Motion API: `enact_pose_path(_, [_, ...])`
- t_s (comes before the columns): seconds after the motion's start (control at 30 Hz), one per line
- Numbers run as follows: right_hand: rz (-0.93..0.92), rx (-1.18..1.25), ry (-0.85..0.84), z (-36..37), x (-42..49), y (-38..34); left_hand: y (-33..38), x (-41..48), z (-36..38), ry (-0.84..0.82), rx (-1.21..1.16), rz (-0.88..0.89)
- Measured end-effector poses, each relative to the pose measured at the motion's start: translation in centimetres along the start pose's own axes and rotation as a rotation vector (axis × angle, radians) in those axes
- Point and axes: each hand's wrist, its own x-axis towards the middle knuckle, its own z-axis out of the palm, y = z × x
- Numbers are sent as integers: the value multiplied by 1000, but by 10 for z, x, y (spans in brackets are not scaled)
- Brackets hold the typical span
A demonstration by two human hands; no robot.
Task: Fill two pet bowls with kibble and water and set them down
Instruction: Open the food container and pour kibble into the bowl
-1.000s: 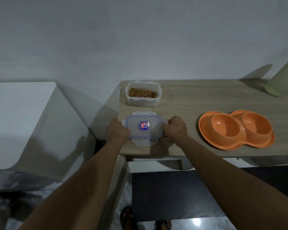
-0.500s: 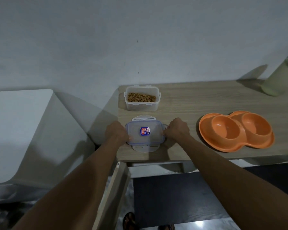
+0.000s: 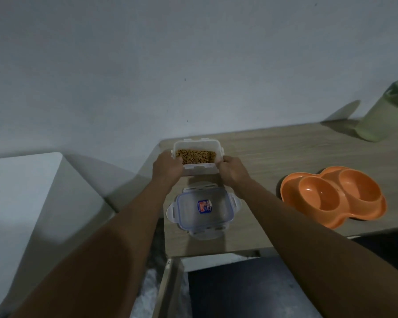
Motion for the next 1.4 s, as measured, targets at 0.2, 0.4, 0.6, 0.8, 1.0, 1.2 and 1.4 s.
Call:
enact_pose_path(0.2, [26, 114, 159, -9, 3, -6, 6, 11, -5, 113, -84, -100])
enact_pose_path(0.4, [85, 337, 201, -49, -2, -15, 51, -2, -3, 110, -174, -9])
enact_pose_path(0.6, [132, 594, 76, -115, -13, -9, 110, -46, 22, 103, -209, 51])
enact_pose_path(0.8, [119, 677, -74, -212, -5, 24, 165, -105, 97, 118, -328, 8])
enact_pose_path(1.0, [127, 645, -177, -275, 8, 60, 177, -133, 168, 114, -471, -93])
enact_pose_path(1.2, [151, 623, -236, -301, 7, 92, 176, -154, 200, 95, -499, -143])
enact_pose_path(1.4, [117, 671, -219, -305, -7, 107, 167, -158, 214, 36, -537, -165])
